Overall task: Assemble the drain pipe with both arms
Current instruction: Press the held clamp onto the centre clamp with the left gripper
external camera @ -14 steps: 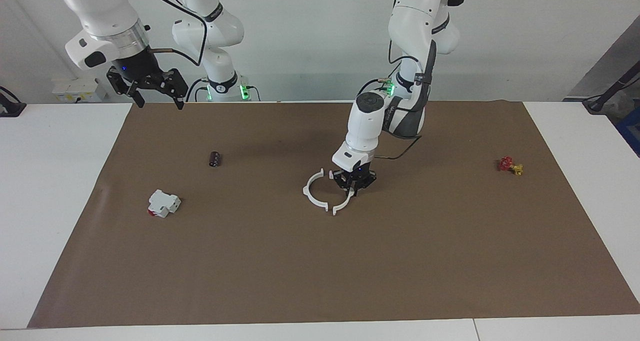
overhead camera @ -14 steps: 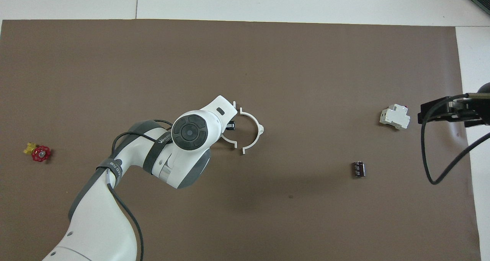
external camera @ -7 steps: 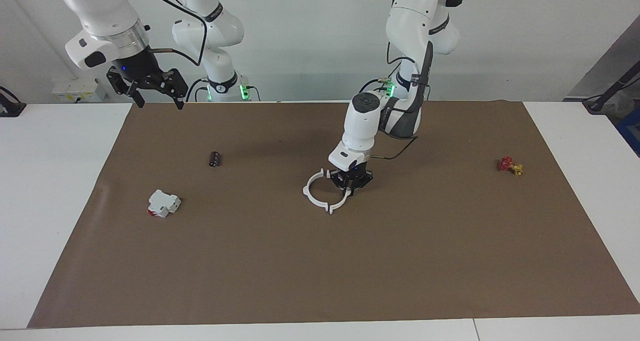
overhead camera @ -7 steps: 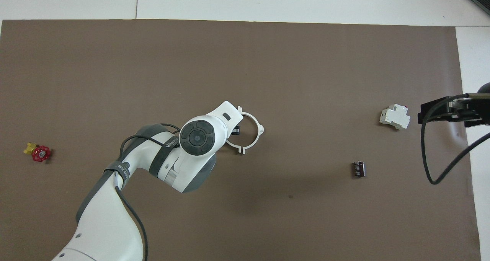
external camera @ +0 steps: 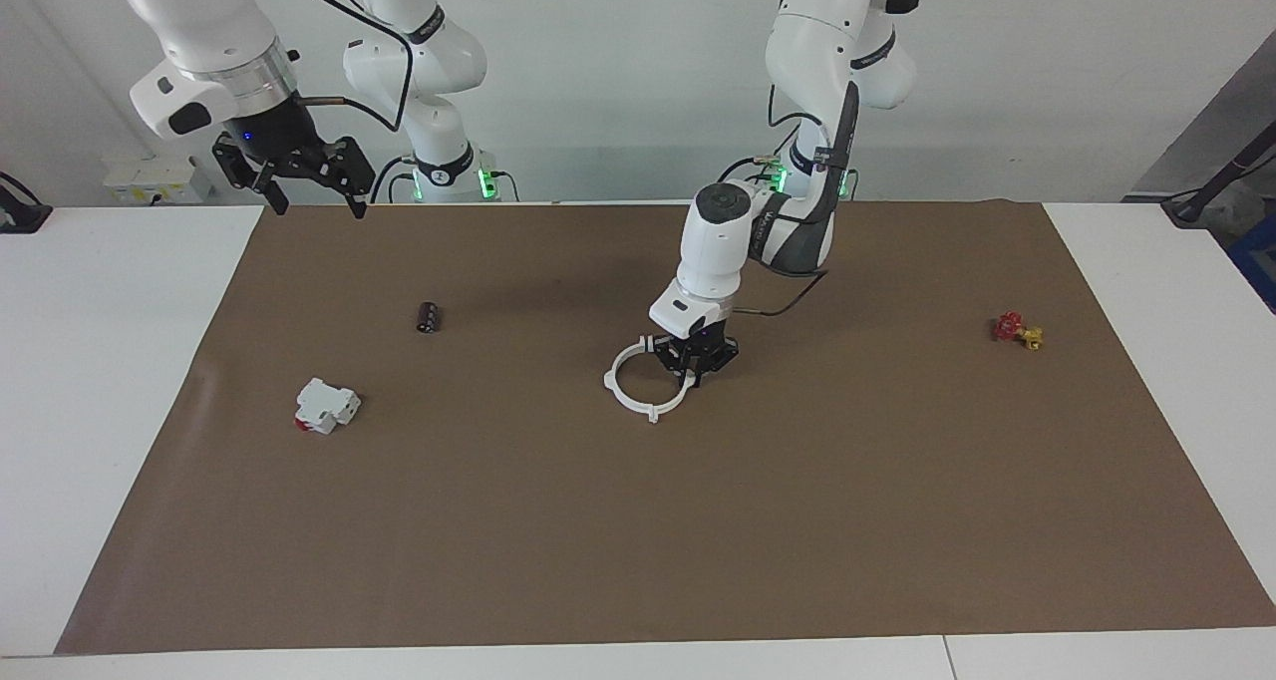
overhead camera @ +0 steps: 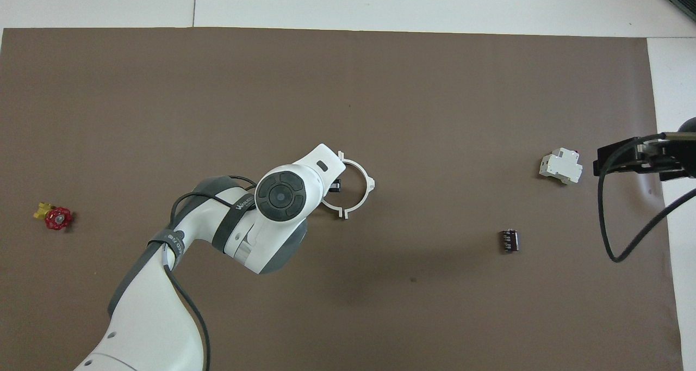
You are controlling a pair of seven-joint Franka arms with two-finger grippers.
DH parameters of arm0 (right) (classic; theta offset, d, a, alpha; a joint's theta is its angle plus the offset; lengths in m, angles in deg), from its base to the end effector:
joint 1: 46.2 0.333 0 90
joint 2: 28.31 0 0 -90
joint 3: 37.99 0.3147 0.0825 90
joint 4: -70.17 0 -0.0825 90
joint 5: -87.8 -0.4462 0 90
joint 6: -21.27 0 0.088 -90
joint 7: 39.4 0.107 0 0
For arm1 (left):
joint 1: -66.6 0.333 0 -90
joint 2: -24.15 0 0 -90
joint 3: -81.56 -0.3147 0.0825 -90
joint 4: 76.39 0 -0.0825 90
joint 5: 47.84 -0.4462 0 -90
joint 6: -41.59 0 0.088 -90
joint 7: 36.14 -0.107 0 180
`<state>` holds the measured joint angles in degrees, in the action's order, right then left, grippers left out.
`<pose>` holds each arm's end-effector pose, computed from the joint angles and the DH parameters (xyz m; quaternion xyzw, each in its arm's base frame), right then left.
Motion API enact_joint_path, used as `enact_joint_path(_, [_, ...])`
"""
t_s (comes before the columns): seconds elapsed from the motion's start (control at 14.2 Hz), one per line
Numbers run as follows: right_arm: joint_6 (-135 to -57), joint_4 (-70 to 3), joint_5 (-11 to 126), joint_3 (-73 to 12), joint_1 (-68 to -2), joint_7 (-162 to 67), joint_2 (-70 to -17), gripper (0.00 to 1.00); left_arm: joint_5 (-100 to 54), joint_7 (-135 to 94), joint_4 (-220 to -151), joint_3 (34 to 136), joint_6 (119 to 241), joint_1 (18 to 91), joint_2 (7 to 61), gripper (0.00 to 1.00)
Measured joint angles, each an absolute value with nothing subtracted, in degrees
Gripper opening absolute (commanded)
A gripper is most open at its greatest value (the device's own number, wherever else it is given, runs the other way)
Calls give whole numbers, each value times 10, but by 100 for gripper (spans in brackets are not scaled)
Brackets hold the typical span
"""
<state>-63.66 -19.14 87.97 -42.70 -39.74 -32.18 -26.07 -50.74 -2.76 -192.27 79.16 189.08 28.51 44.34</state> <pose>0.5953 0.0169 0.6456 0.9987 -0.0478 -0.0187 0.0013 0.5373 -0.3876 0.2485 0.9939 -0.0419 0.0948 0.0377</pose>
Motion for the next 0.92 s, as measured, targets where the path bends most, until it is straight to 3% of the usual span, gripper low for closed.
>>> enact_joint_path(0.92, [-637,-191,880,-427,-397,-322,-261,100,-510,6,-1925,790,1891,277,442,0])
